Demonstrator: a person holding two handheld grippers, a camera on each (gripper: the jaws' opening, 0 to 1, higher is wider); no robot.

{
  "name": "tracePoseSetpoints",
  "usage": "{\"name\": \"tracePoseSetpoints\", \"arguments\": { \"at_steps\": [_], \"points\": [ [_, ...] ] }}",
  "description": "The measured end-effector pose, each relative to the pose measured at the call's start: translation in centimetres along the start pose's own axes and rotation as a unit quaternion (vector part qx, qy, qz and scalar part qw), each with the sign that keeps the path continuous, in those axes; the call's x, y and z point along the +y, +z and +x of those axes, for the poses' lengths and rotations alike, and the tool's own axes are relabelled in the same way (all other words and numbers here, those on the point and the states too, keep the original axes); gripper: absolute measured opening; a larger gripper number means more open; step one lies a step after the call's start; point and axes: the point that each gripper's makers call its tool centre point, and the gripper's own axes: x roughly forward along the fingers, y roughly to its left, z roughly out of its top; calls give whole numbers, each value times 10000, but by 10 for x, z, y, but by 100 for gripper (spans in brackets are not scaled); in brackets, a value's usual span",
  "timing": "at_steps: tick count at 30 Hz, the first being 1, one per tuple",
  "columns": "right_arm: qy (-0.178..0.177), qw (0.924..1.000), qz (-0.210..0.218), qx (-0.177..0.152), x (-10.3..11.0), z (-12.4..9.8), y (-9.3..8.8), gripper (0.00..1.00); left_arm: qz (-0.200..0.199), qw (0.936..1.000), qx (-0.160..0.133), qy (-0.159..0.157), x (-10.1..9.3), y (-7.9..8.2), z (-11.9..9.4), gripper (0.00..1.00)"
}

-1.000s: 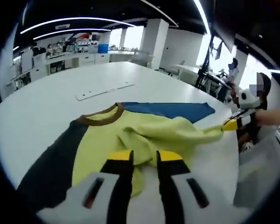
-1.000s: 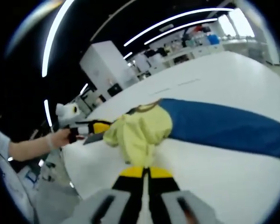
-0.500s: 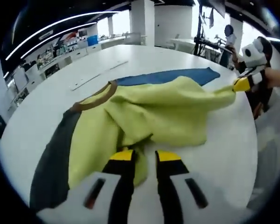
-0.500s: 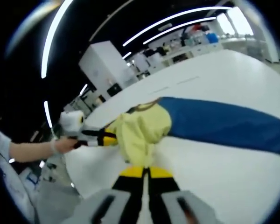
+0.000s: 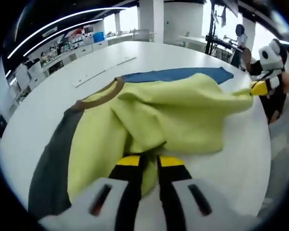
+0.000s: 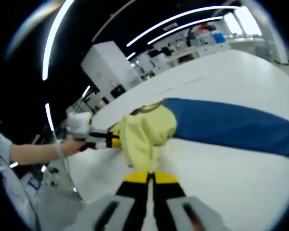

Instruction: Fold the garment on the visible template until the final outline fits inside the template.

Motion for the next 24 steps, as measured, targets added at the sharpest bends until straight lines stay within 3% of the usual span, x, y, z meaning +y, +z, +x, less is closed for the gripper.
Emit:
{"name": "tracePoseSetpoints", "arguments": {
  "at_steps": [8, 15, 24],
  "points": [
    [5, 10000, 13, 4, 1, 2, 0, 0, 84, 9999, -25, 77, 8, -1, 1, 2],
    [-16, 10000, 32, 10, 1, 2, -1, 0, -147, 9998, -141, 70, 9, 2, -5, 0],
    [-9, 10000, -55, -35, 4, -2, 6, 0, -506, 9971, -572, 55, 7, 15, -49, 0]
  ]
}}
